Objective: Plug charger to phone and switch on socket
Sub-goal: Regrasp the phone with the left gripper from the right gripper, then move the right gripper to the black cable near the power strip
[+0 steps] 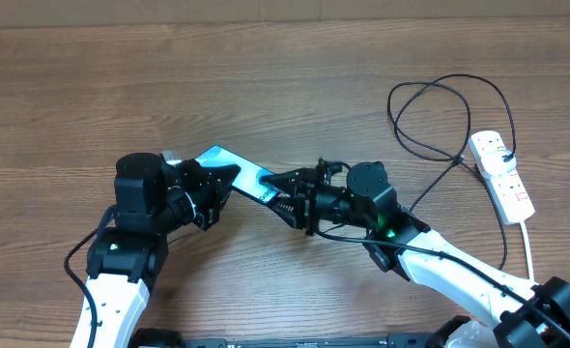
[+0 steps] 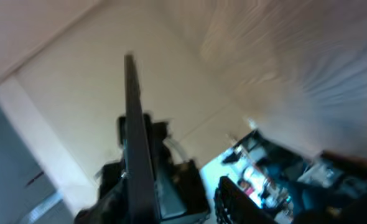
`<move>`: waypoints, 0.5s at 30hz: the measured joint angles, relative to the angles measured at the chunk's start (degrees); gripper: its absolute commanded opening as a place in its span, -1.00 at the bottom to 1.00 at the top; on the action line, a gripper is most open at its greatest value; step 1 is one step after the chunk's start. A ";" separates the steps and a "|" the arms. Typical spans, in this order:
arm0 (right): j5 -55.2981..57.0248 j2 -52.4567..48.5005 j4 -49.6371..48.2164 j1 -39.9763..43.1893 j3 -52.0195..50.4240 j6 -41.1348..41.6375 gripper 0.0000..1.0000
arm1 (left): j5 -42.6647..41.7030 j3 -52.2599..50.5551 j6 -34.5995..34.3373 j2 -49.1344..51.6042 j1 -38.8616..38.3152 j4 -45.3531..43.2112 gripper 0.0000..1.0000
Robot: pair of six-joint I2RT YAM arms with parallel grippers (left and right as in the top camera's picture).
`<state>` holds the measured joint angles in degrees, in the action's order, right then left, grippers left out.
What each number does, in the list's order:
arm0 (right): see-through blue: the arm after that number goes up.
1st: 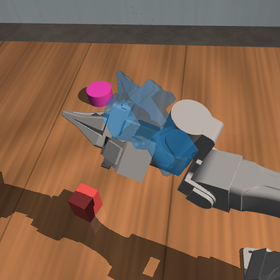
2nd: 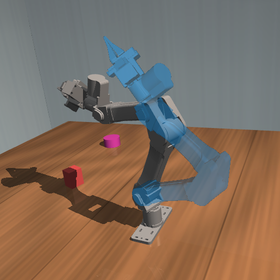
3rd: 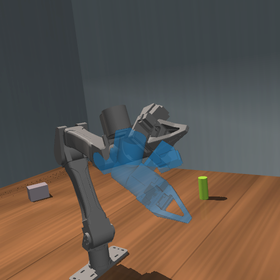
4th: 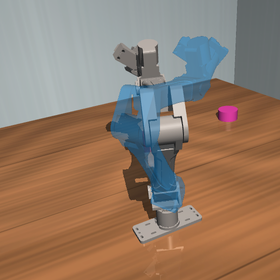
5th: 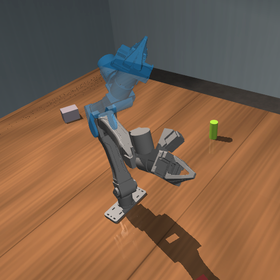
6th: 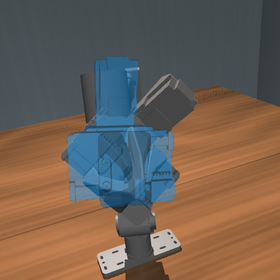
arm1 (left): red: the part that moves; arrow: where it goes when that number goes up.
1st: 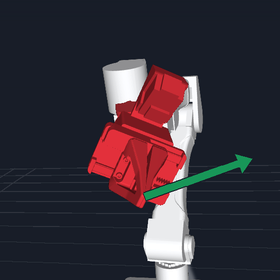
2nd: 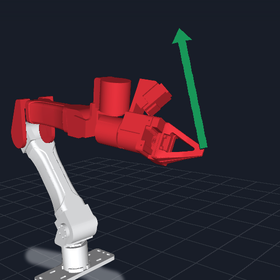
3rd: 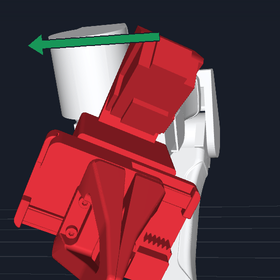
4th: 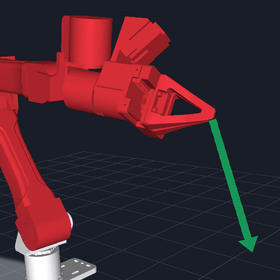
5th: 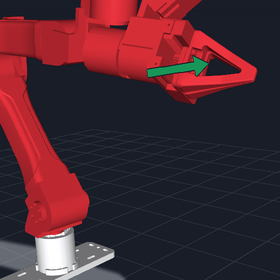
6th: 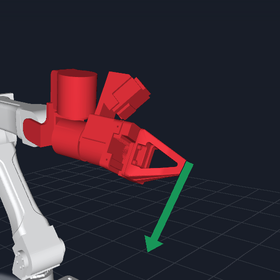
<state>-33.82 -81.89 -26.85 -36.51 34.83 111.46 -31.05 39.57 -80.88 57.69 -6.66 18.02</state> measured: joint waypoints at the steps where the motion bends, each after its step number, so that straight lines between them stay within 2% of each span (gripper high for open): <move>1: 1.11 0.04 1.86 -0.02 0.09 -1.77 -0.08 | 0.96 -0.13 1.66 0.00 0.00 0.11 -0.91; 3: 3.58 0.09 5.33 -0.04 0.13 -6.60 0.02 | 2.32 -0.31 4.72 0.22 0.00 0.22 -0.92; 5: 7.39 0.09 7.72 -0.07 0.13 -14.10 0.36 | 3.17 -0.48 8.02 0.61 0.02 -0.02 -0.91; 9: 14.82 0.09 8.48 0.33 0.24 -37.59 0.95 | -0.70 -0.50 13.88 2.91 1.57 -2.56 -0.92; 11: 16.13 0.15 11.52 1.14 0.81 -44.00 0.99 | -4.96 -0.48 17.27 5.66 2.97 -4.96 -0.92; 15: 18.97 0.79 27.61 6.91 3.78 -55.95 0.99 | -15.10 -0.50 25.44 11.96 5.51 -8.17 -0.92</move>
<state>-14.85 -81.10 0.75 -29.61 38.61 55.51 -46.15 39.07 -55.44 69.65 -1.15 9.85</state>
